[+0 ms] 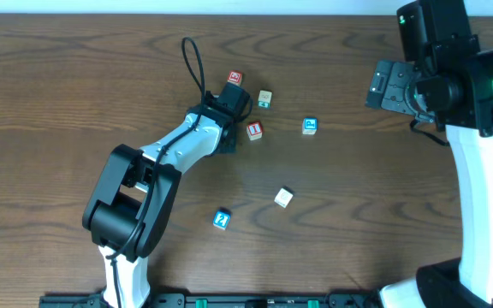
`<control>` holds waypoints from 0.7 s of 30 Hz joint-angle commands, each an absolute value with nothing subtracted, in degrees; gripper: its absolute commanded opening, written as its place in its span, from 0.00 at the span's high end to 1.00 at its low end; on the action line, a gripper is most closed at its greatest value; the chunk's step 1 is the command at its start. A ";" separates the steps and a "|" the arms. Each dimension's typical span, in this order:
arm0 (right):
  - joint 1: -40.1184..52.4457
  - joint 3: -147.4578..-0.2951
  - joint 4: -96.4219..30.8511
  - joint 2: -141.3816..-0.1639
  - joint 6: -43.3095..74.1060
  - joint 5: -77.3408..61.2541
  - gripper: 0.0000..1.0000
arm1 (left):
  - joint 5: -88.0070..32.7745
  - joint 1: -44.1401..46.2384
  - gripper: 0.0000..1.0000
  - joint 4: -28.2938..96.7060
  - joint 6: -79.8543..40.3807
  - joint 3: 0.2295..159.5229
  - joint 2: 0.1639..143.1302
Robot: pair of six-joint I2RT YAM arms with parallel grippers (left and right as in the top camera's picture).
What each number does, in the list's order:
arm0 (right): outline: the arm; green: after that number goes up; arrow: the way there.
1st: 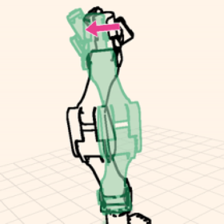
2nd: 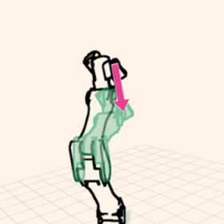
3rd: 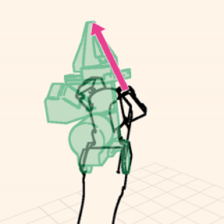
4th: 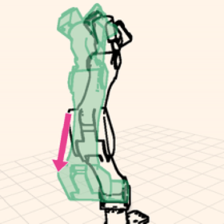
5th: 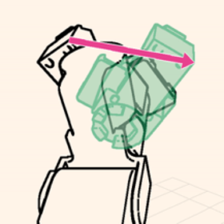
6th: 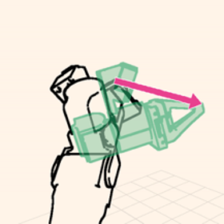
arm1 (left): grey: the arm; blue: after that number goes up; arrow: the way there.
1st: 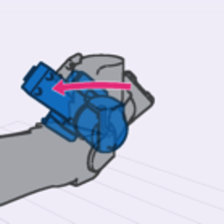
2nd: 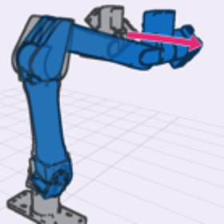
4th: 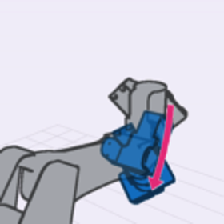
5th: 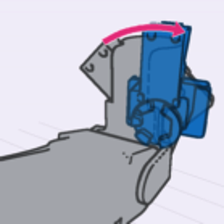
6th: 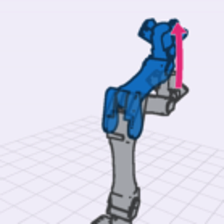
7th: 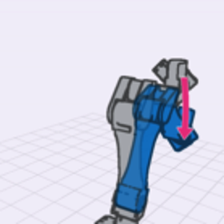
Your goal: Spell out Ai2
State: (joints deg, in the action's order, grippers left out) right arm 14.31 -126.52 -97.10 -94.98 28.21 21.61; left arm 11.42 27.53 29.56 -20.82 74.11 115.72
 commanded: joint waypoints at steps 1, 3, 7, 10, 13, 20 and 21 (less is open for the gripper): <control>13.89 -126.23 -97.27 -94.61 27.77 22.06 0.01 | 11.70 27.29 0.75 29.06 -21.50 73.89 116.88; 13.89 -126.23 -97.25 -94.61 27.77 22.09 0.01 | 11.16 27.29 0.75 28.38 -21.47 73.89 116.88; 13.89 -126.23 -97.27 -94.61 27.77 22.06 0.01 | 10.39 27.29 0.74 26.59 -21.50 73.91 116.88; 13.89 -126.23 -97.27 -94.61 27.77 22.06 0.01 | 8.88 27.29 0.73 26.02 -21.56 73.91 116.88; 13.89 -126.23 -97.27 -94.61 27.77 22.06 0.01 | 8.58 27.29 0.71 25.58 -22.59 73.91 116.88; 13.89 -126.23 -97.25 -94.61 27.77 22.09 0.01 | 7.46 27.29 0.70 24.38 -22.90 73.91 116.88; 13.89 -126.23 -97.25 -94.61 27.77 22.09 0.01 | 7.44 27.29 0.69 24.21 -23.18 73.91 116.88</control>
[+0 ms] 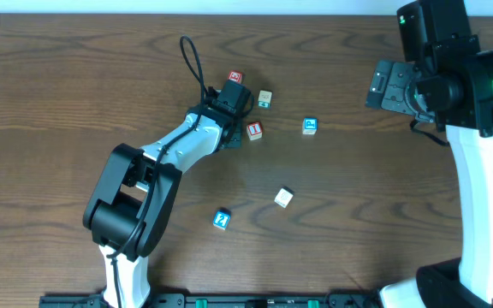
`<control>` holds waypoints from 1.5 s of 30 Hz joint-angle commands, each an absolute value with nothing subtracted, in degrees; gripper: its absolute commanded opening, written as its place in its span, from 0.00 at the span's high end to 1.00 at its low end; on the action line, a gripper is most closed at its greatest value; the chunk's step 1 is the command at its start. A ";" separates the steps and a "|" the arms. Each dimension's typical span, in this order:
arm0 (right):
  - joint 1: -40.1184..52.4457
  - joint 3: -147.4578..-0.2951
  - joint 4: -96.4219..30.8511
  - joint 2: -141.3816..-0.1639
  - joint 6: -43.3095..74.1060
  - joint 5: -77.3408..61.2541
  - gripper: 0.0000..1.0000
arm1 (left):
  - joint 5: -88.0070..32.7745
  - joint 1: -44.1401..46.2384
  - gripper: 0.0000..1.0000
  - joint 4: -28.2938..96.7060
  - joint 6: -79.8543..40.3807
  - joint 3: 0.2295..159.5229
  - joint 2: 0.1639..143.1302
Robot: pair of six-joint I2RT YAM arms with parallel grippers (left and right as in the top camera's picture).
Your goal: Spell out Ai2
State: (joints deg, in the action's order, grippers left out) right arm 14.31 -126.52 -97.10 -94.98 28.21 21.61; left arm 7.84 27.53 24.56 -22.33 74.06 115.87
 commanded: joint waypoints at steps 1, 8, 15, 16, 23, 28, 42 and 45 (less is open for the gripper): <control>13.89 -126.23 -97.27 -94.61 27.77 22.09 0.01 | 7.38 27.29 0.69 24.10 -23.35 73.91 116.88; 13.89 -126.23 -97.25 -94.61 27.75 22.09 0.01 | 6.98 27.29 0.67 23.03 -23.88 73.91 116.88; 13.89 -126.23 -97.25 -94.61 27.77 22.09 0.01 | 6.35 27.29 0.65 21.98 -24.21 73.93 116.88; 13.89 -126.23 -97.25 -94.61 27.77 22.09 0.01 | 6.42 27.29 0.65 21.80 -24.43 73.93 116.88; 13.89 -126.23 -97.27 -94.61 27.77 22.09 0.01 | 6.44 27.29 0.64 20.10 -24.49 73.93 116.88; 13.89 -126.23 -97.27 -94.61 27.77 22.09 0.01 | 6.39 27.29 0.61 19.59 -24.77 73.93 116.88; 13.89 -126.23 -97.27 -94.61 27.77 22.09 0.01 | 6.37 27.27 0.57 18.11 -25.39 73.93 116.88; 13.89 -126.23 -97.27 -94.61 27.77 22.09 0.01 | 6.37 27.29 0.57 17.85 -25.82 73.93 116.88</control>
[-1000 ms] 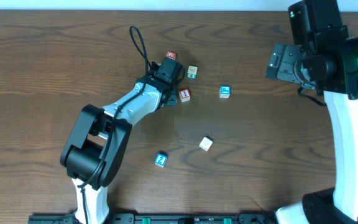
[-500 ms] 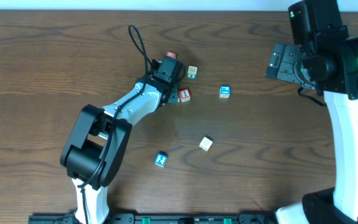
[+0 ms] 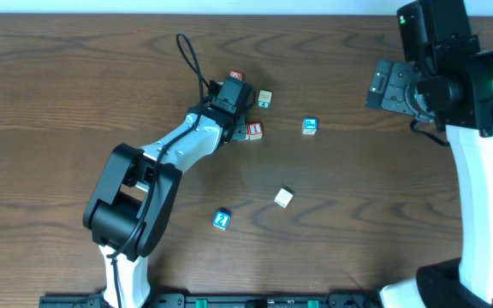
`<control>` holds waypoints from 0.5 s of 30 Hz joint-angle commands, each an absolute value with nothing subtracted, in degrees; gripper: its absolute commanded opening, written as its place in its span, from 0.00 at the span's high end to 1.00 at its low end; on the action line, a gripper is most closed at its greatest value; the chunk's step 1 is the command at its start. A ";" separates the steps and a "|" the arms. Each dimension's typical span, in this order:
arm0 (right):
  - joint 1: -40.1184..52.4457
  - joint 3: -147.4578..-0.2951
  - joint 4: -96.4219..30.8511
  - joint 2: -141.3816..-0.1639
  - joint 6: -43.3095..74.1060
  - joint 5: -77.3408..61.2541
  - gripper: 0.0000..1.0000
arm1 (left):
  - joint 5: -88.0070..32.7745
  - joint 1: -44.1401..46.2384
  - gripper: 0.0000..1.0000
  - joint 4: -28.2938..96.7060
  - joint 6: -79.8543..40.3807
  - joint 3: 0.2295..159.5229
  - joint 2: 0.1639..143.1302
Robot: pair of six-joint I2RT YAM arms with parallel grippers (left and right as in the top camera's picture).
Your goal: Spell out Ai2
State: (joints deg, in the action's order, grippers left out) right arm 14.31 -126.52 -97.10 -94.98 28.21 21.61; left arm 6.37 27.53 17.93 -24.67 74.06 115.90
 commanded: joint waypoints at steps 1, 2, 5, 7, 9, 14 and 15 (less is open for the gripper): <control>13.89 -126.23 -97.25 -94.61 27.75 22.09 0.01 | 6.37 27.29 0.57 17.74 -25.80 73.93 116.88; 13.89 -126.23 -97.27 -94.61 27.77 22.09 0.01 | 6.35 27.29 0.57 17.69 -25.80 73.93 116.88; 13.89 -126.23 -97.27 -94.61 27.77 22.09 0.01 | 6.37 27.29 0.57 17.47 -25.80 73.93 116.88; 13.89 -126.23 -97.27 -94.61 27.77 22.09 0.01 | 6.35 27.29 0.57 17.30 -25.80 73.93 116.88; 13.89 -126.23 -97.27 -94.61 27.75 22.09 0.01 | 6.35 27.29 0.56 17.21 -25.82 73.93 116.88; 13.89 -126.23 -97.27 -94.61 27.77 22.09 0.01 | 6.35 27.29 0.56 16.91 -25.82 73.93 116.88; 13.89 -126.23 -97.27 -94.61 27.77 22.09 0.01 | 6.35 27.29 0.56 16.80 -25.82 73.93 116.88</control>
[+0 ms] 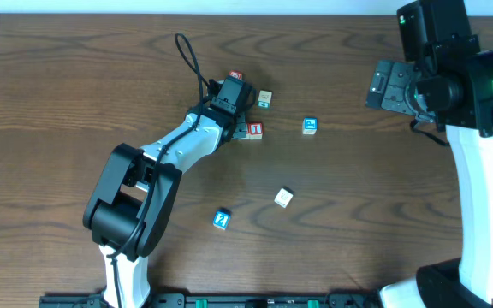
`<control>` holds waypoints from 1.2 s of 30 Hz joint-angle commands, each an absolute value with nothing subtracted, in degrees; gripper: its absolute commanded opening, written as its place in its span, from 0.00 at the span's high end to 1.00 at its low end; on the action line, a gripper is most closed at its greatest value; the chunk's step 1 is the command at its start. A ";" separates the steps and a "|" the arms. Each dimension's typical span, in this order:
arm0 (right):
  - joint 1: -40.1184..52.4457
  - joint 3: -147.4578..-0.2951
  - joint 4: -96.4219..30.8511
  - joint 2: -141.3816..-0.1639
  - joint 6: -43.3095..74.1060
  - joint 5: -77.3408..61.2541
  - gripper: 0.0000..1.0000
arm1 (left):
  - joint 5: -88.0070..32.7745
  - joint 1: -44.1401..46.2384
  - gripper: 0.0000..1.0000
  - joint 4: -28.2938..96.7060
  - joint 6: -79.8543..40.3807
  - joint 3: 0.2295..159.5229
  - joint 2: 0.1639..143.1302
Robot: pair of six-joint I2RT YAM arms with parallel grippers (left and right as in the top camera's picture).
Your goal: Spell out Ai2
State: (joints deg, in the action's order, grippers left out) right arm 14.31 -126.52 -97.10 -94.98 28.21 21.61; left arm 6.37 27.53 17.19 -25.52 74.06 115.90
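Note:
In the overhead view my left gripper (239, 128) reaches to the far middle of the table. Its black head covers most of the red A block (235, 76). A grey fingertip (240, 133) shows right beside the left side of the red I block (254, 130); whether it touches is unclear, and so is whether the jaws are open or shut. The blue 2 block (222, 219) lies nearer the front, apart from the others. My right gripper (387, 86) hangs high at the right, away from all blocks, its jaws not readable.
A beige block (265, 98) lies just right of the left gripper's head. A blue block (310, 126) sits further right, and another beige block (283, 198) lies toward the front. The left arm's black cable (187, 53) loops behind the wrist.
The left gripper's head first stood just left of the red I block, with the red A block showing beyond it. It then shifted a little further away and right, covering more of the A block, and a grey fingertip now sits against the I block. The right arm stayed still.

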 commanded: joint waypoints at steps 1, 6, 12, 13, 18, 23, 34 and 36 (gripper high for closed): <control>13.89 -126.23 -97.27 -94.61 27.77 22.09 0.01 | 6.31 27.29 0.56 16.60 -25.82 73.93 116.88; 13.89 -126.23 -97.27 -94.61 27.77 22.09 0.01 | 5.87 27.29 0.56 16.01 -25.85 73.93 116.88; 13.89 -126.23 -97.27 -94.61 27.77 22.09 0.01 | 5.87 27.29 0.55 15.99 -25.98 73.95 116.88; 13.89 -126.23 -97.27 -94.61 27.77 22.09 0.01 | 5.89 27.29 0.56 15.99 -25.98 73.95 116.88; 13.89 -126.23 -97.27 -94.61 27.77 22.09 0.01 | 5.89 27.29 0.56 15.81 -25.98 73.97 116.88; 13.89 -126.23 -97.27 -94.61 27.75 22.09 0.01 | 5.91 27.29 0.56 15.29 -25.98 73.97 116.88; 13.89 -126.23 -97.27 -94.61 27.55 22.09 0.01 | 8.32 24.91 0.55 15.94 -24.34 76.53 115.50; 13.89 -126.23 -97.27 -94.61 27.55 22.06 0.01 | 8.34 23.64 0.55 18.04 -23.51 78.08 113.69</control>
